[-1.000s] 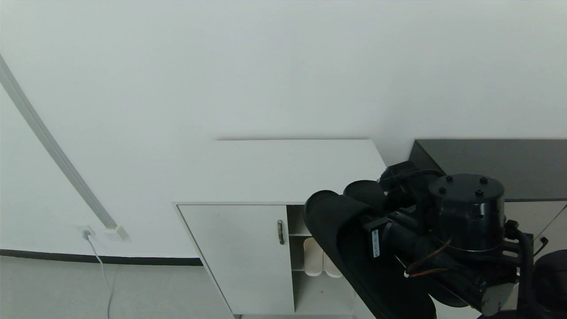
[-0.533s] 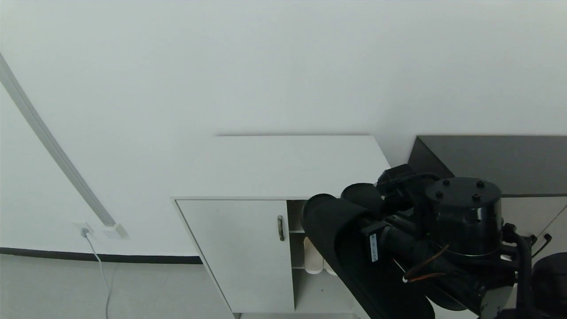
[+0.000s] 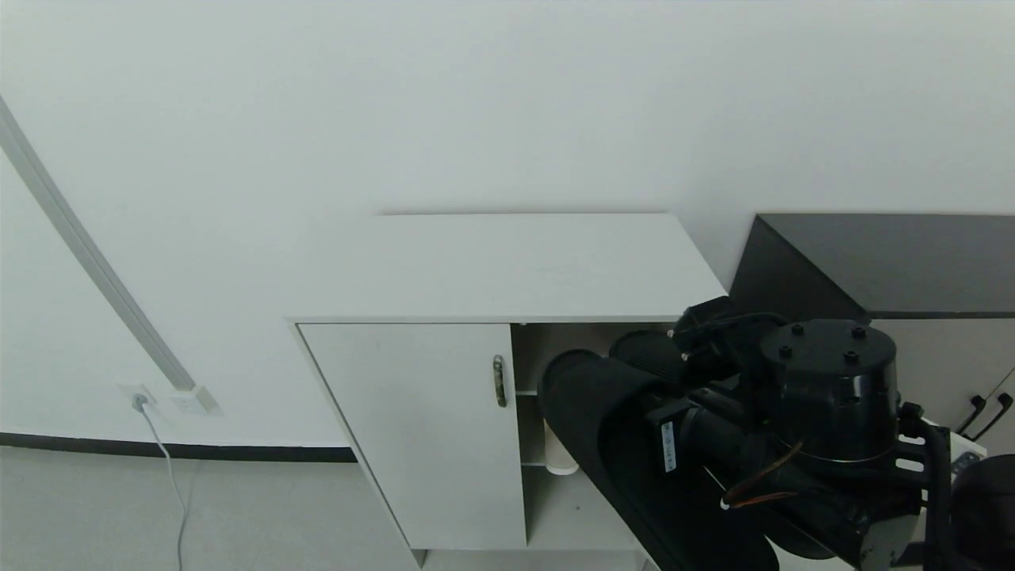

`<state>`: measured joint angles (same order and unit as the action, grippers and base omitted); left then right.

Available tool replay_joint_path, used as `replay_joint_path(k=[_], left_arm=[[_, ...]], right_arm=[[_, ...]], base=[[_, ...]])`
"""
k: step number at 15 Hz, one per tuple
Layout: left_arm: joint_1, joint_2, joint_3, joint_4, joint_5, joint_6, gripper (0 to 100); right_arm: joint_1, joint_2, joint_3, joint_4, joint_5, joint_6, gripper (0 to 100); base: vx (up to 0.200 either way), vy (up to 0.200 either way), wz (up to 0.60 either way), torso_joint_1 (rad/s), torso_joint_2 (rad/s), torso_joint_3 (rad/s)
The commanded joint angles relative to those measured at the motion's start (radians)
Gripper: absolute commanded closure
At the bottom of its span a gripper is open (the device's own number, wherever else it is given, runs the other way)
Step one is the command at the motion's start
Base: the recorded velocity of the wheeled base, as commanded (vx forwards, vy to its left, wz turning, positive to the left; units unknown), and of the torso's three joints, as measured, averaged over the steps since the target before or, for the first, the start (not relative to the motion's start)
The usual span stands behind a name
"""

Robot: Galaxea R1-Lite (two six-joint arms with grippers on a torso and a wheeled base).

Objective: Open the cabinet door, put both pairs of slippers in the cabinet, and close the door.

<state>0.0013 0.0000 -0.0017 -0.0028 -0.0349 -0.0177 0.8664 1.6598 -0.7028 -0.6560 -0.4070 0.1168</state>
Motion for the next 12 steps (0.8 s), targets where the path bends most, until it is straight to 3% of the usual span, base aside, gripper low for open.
replay_joint_path(k=[1,12], left_arm=[[0.0,0.0,0.0,0.0,0.0,-0.001,100],[0.0,0.0,0.0,0.0,0.0,-0.001,100]], right_arm=[[0.008,0.0,0.003,-0.001,-0.001,0.0,100],[0.01,-0.002,0.009,-0.001,0.001,0.0,100]], base=[[0.0,0.0,0.0,-0.237,0.55,0.32],[0.0,0.0,0.0,-0.19,0.52,0.321]])
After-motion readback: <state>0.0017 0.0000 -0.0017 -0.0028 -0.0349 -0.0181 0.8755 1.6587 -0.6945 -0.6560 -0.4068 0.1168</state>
